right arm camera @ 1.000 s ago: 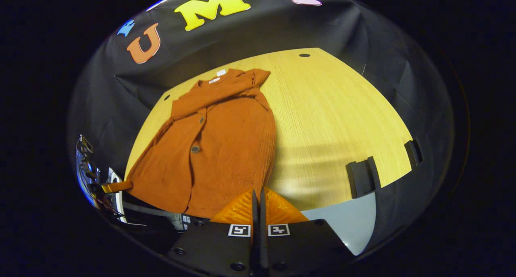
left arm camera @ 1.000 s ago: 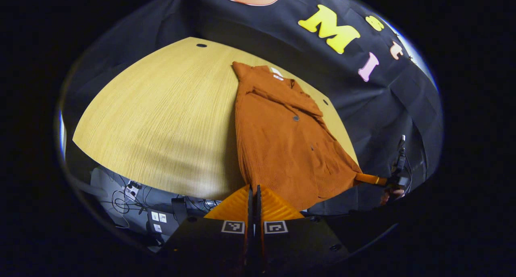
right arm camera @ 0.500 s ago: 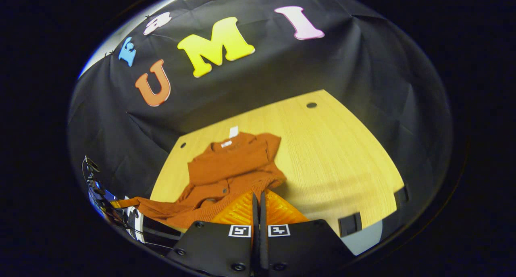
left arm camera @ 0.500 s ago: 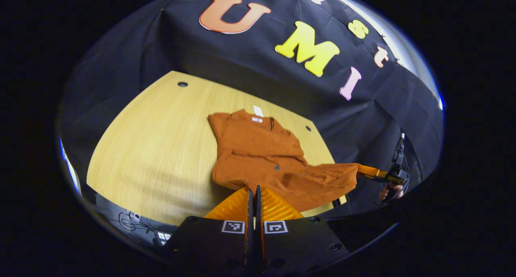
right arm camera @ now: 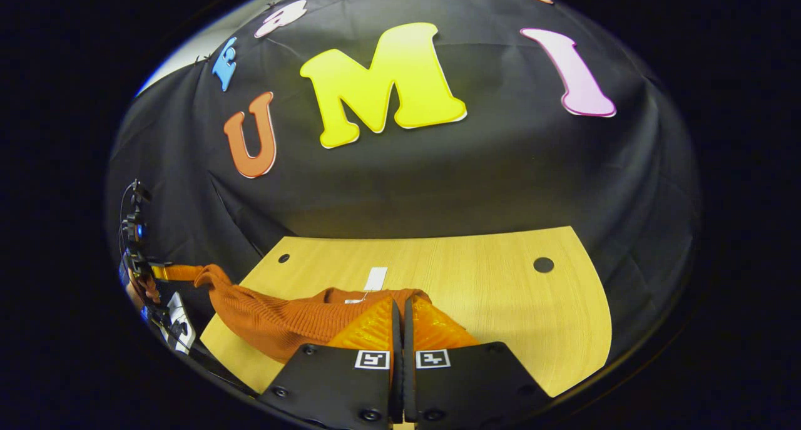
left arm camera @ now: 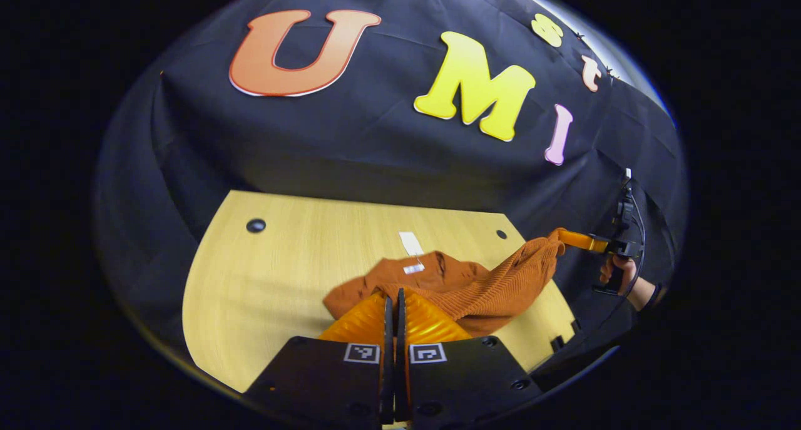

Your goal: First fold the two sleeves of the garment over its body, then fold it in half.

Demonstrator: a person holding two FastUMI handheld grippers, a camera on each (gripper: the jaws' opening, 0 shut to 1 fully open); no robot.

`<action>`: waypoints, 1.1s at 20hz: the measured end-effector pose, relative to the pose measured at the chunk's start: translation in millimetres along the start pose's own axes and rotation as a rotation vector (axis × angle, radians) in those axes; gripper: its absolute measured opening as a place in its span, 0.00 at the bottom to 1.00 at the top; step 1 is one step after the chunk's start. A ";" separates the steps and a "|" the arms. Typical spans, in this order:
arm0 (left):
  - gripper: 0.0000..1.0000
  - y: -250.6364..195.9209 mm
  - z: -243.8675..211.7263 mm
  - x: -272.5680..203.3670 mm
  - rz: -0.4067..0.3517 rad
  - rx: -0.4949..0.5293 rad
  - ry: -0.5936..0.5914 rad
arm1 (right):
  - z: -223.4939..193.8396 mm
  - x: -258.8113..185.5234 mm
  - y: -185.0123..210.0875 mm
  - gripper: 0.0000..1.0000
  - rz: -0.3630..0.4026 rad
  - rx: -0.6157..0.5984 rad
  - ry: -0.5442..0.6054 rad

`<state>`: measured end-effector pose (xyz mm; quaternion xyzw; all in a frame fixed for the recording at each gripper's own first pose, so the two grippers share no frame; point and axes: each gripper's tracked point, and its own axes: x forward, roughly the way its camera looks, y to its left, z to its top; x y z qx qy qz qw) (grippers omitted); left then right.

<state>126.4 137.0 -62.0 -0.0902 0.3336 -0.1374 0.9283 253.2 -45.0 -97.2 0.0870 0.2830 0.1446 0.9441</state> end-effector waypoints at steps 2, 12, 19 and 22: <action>0.04 20.8 7.0 48.4 0.026 0.008 0.021 | -2.3 58.1 -19.0 0.01 -0.018 0.001 0.024; 0.04 81.3 -55.9 207.5 0.176 -0.042 0.206 | -70.5 238.9 -67.3 0.01 -0.084 -0.001 0.177; 0.32 97.2 -65.9 228.2 0.239 -0.046 0.193 | -51.1 231.1 -80.3 0.43 -0.127 -0.016 0.098; 0.93 90.4 -38.7 207.7 0.272 0.009 0.127 | -32.3 205.7 -68.0 0.71 -0.131 -0.045 0.067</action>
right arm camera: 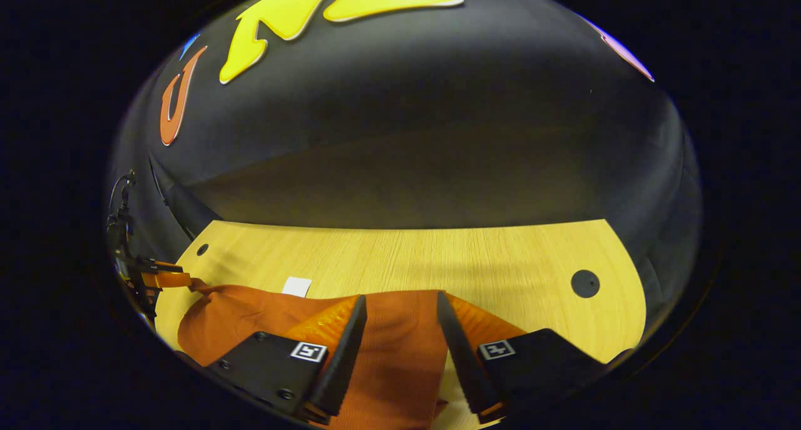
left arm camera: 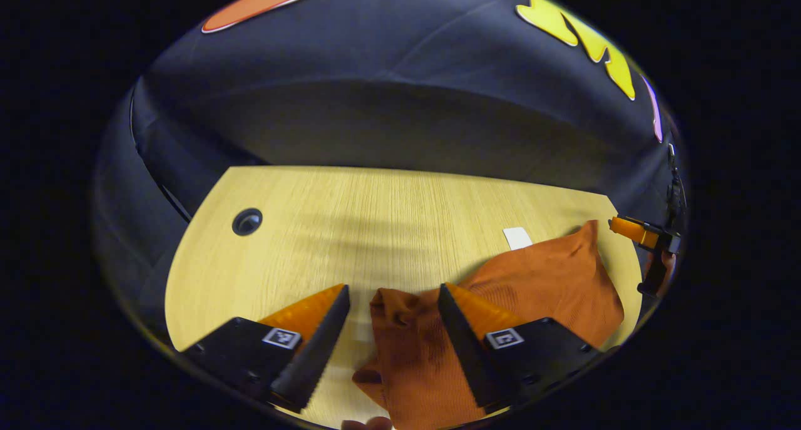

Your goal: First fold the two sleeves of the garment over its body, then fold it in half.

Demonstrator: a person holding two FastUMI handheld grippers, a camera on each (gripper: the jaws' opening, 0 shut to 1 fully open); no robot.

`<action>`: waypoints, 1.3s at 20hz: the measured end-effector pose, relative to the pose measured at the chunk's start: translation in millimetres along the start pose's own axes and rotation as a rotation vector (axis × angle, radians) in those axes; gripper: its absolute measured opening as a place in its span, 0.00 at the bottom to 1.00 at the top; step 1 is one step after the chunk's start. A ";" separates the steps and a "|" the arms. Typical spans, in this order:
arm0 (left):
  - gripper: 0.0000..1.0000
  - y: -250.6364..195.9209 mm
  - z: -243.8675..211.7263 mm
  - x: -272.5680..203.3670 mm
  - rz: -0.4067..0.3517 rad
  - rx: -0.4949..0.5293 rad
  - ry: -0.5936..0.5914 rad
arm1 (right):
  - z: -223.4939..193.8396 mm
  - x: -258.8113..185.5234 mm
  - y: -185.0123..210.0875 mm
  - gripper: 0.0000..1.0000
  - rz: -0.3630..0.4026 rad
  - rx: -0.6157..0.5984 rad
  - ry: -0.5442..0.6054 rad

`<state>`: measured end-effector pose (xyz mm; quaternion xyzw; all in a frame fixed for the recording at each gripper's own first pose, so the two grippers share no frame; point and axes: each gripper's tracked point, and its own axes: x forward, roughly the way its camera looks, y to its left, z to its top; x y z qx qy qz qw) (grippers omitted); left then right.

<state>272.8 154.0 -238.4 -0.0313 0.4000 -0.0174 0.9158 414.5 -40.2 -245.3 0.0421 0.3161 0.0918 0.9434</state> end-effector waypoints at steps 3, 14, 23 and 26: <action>1.00 -11.0 22.4 -32.5 0.005 0.010 -0.084 | 12.3 -37.4 13.5 0.85 -0.018 -0.033 -0.047; 1.00 -52.7 57.6 -276.2 0.096 0.002 -0.559 | 69.7 -302.3 113.9 0.95 -0.111 -0.185 -0.469; 1.00 -96.8 52.1 -415.5 0.143 0.116 -0.880 | 44.1 -452.2 174.8 0.94 -0.093 -0.227 -0.679; 0.99 -109.0 37.1 -423.4 0.106 0.098 -0.919 | 20.8 -457.6 178.3 0.94 -0.088 -0.186 -0.680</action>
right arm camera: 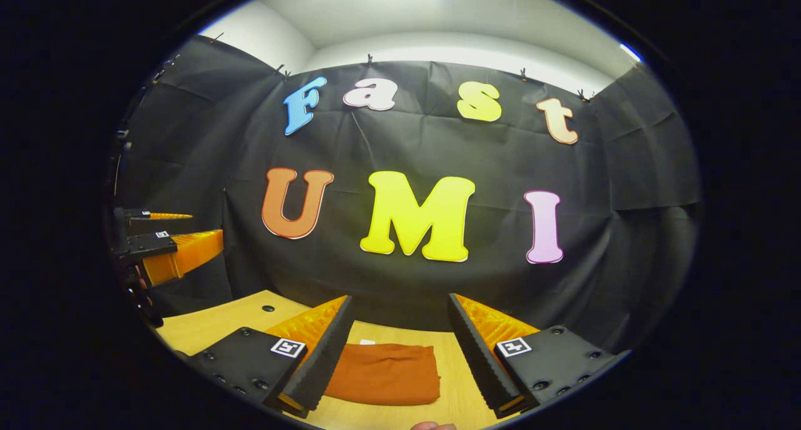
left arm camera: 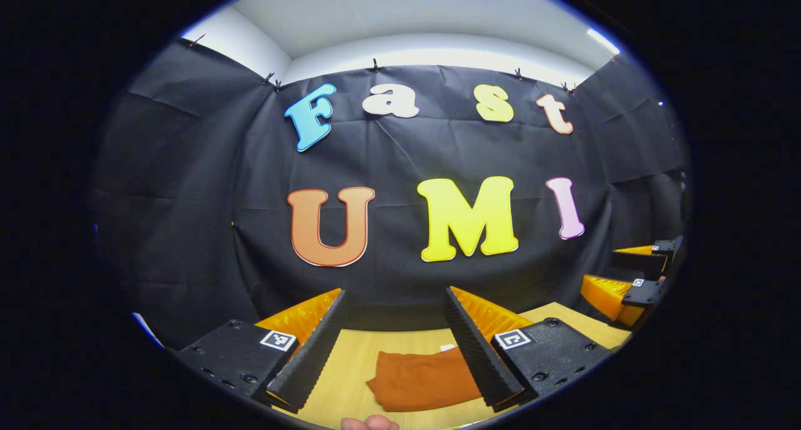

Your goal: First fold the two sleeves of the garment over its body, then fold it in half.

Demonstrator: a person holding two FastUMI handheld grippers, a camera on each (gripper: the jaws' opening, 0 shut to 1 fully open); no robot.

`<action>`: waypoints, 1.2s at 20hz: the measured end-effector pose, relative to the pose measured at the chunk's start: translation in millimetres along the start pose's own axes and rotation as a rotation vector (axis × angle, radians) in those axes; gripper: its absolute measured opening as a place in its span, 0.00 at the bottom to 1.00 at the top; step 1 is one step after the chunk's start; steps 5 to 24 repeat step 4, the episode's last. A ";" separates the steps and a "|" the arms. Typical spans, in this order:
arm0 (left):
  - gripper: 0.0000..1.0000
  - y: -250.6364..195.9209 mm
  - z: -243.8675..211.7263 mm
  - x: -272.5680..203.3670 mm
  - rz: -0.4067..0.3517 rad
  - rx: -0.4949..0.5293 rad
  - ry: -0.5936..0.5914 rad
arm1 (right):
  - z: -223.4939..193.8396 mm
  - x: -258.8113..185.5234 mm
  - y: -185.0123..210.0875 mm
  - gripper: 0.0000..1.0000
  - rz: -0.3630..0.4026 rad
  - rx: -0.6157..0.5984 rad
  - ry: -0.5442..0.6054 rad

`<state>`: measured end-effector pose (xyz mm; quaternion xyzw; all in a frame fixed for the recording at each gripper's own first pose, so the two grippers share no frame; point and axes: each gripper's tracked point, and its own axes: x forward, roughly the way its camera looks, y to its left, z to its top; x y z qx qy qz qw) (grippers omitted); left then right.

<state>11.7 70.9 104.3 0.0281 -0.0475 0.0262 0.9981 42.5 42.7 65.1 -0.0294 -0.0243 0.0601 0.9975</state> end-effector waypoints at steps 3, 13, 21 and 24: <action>0.99 0.6 -20.9 -13.5 0.016 -0.018 0.029 | -7.2 -3.8 1.8 0.95 -0.041 0.009 -0.025; 0.92 1.0 -28.9 -17.2 0.021 -0.024 0.051 | -8.5 -9.7 3.0 0.95 -0.046 0.022 -0.038; 0.92 1.0 -28.9 -17.2 0.021 -0.024 0.051 | -8.5 -9.7 3.0 0.95 -0.046 0.022 -0.038; 0.92 1.0 -28.9 -17.2 0.021 -0.024 0.051 | -8.5 -9.7 3.0 0.95 -0.046 0.022 -0.038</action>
